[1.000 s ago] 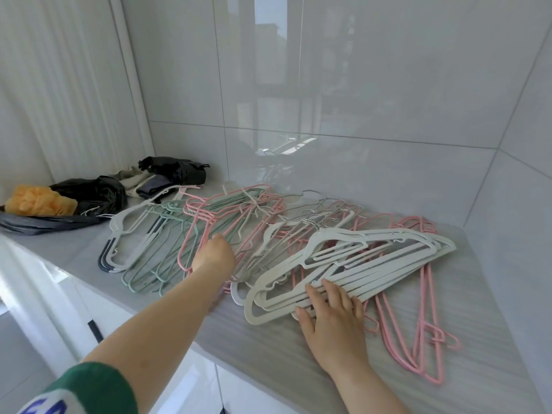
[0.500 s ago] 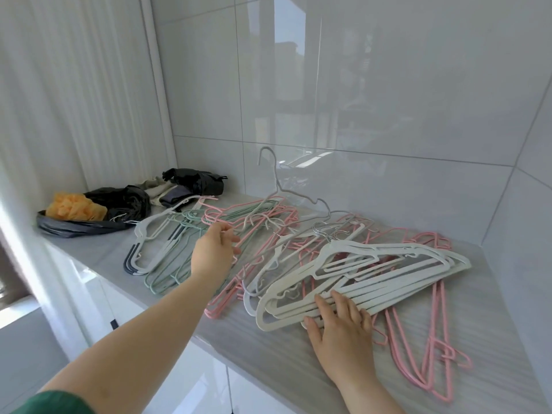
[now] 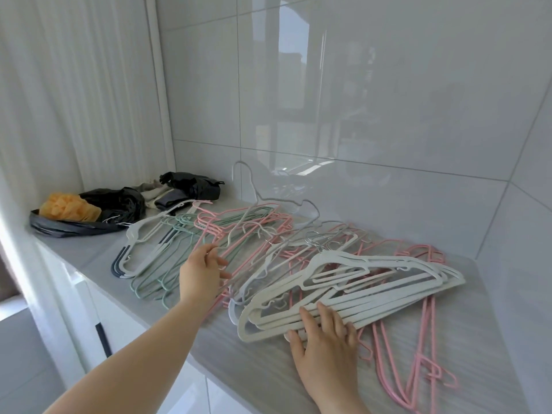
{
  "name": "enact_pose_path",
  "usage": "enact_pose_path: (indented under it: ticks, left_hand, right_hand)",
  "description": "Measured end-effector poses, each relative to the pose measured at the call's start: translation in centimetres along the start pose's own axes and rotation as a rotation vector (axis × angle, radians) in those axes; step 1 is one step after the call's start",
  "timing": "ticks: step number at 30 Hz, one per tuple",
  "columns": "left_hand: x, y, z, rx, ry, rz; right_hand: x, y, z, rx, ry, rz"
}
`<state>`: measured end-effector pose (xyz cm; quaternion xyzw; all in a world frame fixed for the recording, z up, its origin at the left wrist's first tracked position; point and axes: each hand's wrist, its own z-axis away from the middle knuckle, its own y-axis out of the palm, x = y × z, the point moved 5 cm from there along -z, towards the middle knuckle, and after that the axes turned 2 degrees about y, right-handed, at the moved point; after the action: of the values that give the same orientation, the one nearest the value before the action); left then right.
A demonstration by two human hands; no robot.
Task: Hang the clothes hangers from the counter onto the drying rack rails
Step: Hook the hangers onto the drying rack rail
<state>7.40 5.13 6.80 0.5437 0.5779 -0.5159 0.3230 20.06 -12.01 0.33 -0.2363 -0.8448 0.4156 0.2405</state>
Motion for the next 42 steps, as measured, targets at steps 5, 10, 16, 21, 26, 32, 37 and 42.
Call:
enact_pose_path:
  ticks: [5, 10, 16, 21, 26, 32, 37, 42]
  left_hand:
    - [-0.4, -1.9, -1.1, -0.060, 0.081, -0.045]
    - [-1.4, -3.6, -1.9, -0.078, 0.116, 0.022]
    - [-2.8, -7.2, -0.1, -0.090, 0.163, 0.031]
    - [-3.1, -11.4, 3.5, -0.098, 0.178, 0.013]
    - [-4.0, -16.7, 7.1, -0.114, 0.208, -0.007]
    - [-5.3, -26.1, 13.4, -0.139, 0.257, -0.109]
    - [-4.5, -39.4, 22.9, -0.291, 0.210, -0.215]
    - [-3.4, -55.3, 35.6, -0.587, 0.088, -0.367]
  right_hand:
    - [0.0, 0.4, -0.1, -0.006, -0.018, 0.015]
    - [0.1, 0.2, 0.0, 0.058, -0.017, 0.033]
    - [0.2, -0.6, -0.3, 0.015, -0.012, -0.065]
    - [2.6, -3.1, -0.3, -0.172, -0.118, -0.358]
    - [6.0, -9.5, -2.2, -0.209, -0.272, -0.372]
    - [12.9, -16.3, -2.6, 0.044, -0.417, -0.349]
    - [24.2, -18.2, 4.8, 0.654, -0.606, -0.720]
    - [36.1, -23.1, 17.9, 0.992, -0.762, -0.973]
